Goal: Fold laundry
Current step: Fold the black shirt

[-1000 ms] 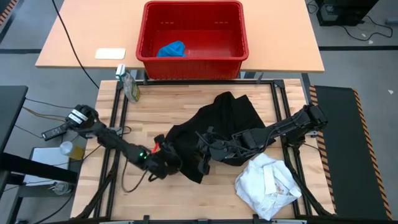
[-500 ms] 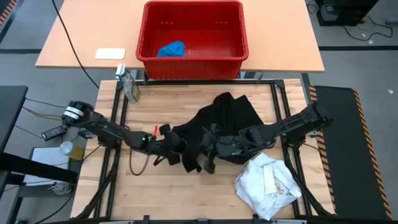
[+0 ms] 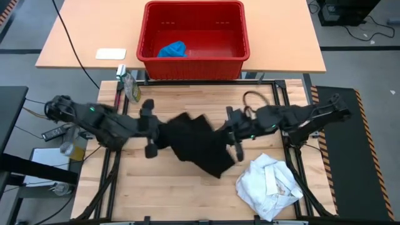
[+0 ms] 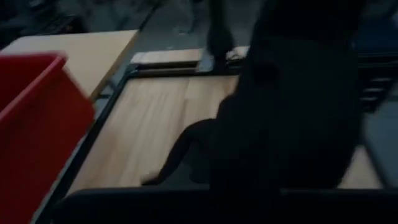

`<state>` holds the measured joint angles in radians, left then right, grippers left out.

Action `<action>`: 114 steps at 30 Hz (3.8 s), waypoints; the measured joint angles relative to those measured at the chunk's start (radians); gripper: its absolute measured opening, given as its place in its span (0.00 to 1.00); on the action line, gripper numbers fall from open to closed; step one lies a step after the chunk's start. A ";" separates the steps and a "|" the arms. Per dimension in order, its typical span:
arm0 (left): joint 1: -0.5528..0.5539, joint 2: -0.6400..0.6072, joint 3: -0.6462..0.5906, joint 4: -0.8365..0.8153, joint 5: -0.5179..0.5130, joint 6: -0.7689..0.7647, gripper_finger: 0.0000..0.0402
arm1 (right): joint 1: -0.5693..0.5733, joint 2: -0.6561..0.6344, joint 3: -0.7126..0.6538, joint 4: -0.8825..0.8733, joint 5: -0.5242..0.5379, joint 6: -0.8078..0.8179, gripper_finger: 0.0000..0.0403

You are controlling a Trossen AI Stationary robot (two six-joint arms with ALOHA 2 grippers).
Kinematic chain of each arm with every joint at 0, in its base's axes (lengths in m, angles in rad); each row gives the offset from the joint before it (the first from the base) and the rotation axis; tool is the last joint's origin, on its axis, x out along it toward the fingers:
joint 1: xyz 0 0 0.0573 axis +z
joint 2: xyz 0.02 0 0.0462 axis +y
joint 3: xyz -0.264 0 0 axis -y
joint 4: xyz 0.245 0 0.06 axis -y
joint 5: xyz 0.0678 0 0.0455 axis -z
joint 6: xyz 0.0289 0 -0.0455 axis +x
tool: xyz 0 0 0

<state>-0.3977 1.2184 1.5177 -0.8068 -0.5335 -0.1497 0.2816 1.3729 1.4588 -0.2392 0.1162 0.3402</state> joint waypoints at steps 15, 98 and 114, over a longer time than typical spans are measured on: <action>-0.117 0.287 0.711 -0.228 0.412 -0.151 0.01 | 0.003 -0.105 -0.001 0.188 -0.448 0.293 0.04; 0.313 0.277 0.002 -0.666 -0.158 -0.151 0.03 | -0.462 0.121 -0.001 -0.430 0.152 -0.385 0.04; 0.686 0.275 -0.037 -0.235 -0.068 0.311 0.03 | -0.581 0.172 -0.001 -0.441 0.322 -0.523 0.04</action>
<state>0.2880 1.4933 1.4811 -1.0420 -0.6017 0.1612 -0.2999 1.5449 1.4580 -0.6805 0.4378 -0.1833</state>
